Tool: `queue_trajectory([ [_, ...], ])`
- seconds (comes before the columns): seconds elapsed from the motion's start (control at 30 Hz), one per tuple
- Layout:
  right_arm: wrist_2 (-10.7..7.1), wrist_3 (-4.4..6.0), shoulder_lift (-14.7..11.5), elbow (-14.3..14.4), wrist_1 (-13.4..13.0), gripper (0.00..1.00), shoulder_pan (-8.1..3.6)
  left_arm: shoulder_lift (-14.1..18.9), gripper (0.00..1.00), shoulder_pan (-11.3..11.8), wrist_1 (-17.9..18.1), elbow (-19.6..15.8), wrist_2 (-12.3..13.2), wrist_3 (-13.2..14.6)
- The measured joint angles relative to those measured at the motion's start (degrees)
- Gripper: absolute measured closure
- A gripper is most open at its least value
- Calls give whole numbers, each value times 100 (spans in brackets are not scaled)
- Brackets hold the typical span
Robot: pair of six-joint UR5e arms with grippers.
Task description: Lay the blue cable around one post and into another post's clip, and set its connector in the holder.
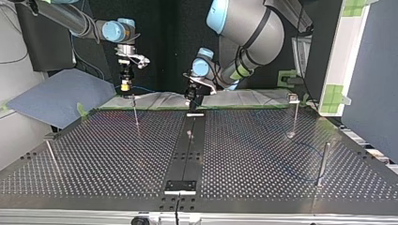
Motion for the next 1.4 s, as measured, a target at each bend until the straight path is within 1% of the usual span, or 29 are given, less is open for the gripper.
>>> queue_trajectory([
  [0.07, -1, -2, 0, 0, -1, 95, -3, 0, 72, 2, -4, 0, 2, 7],
  [0.1, -2, -4, 0, 0, -2, 95, -4, 0, 72, 5, -6, 0, 2, 9],
  [0.13, -3, -7, 0, 0, -2, 95, -5, 1, 64, 8, -11, 0, 1, 10],
  [0.17, -4, -8, 2, -1, -2, 95, -7, 5, 51, 13, -25, 1, -3, 13],
  [0.2, -4, -10, 2, -1, -2, 95, -7, 7, 51, 16, -42, 1, -8, 16],
  [0.27, -5, -11, 2, -1, -3, 95, -8, 11, 38, 27, -90, 1, -26, 19],
  [0.43, -6, -20, 0, -2, -2, 95, -10, 41, 38, 46, -179, 1, -71, 22],
  [0.47, -6, -23, 0, -1, -3, 95, -11, 52, 40, 46, -208, -1, -71, 22],
  [0.57, -5, -33, 0, -2, 0, 95, -14, 79, 40, 44, -259, -17, -66, 23],
  [0.77, 0, -46, 1, 0, 16, 95, -14, 118, 40, 46, -269, -93, -46, 29],
  [0.93, 6, -55, 1, -2, 15, 95, -14, 273, 40, 76, -131, -270, 7, -34],
  [1.07, 10, -57, 0, -3, 16, 95, -15, 422, 40, 86, 68, -474, 25, -204],
  [1.27, 12, -58, 0, -3, 29, 95, -15, 463, 40, 73, 357, -603, 33, -298],
  [1.4, 12, -57, -1, -3, 32, 95, -15, 461, 40, 55, 426, -613, 73, -330],
])
